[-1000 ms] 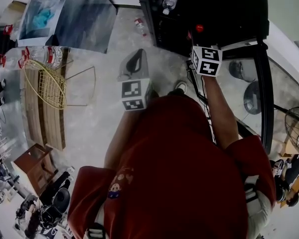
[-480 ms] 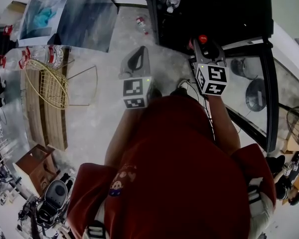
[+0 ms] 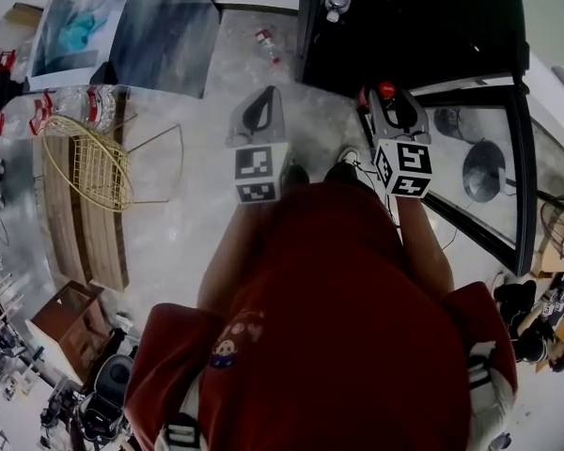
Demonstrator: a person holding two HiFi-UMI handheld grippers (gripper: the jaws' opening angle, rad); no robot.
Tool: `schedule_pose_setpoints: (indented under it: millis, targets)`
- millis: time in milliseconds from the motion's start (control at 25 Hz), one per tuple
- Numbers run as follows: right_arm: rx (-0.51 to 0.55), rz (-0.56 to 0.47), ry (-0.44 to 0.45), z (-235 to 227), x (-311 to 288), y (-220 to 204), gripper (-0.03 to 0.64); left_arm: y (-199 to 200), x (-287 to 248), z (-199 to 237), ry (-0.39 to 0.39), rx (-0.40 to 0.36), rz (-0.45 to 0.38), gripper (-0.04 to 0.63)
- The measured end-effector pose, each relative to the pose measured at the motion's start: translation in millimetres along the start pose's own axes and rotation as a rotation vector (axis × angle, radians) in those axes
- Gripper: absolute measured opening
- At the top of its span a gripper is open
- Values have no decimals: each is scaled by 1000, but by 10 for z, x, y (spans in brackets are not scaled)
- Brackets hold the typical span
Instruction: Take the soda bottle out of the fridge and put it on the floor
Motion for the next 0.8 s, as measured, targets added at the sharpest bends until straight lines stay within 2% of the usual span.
schedule_pose_setpoints:
  millis: [400, 800]
  targets:
    - [-32, 59, -55, 525, 5, -228, 142, -348, 74, 314, -104, -19, 60, 0]
    - [-49, 139, -23, 767, 119, -583, 133, -651, 115, 343, -121, -5, 104, 0]
Point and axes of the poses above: the fingertips, and each gripper's own axes: x backward along the fingers, z to its left, y out of its top, the point moved 3 cm from there along x, backward along the fingers, and after that the axes turned 5 degrees about z, right-handed, at the moved point
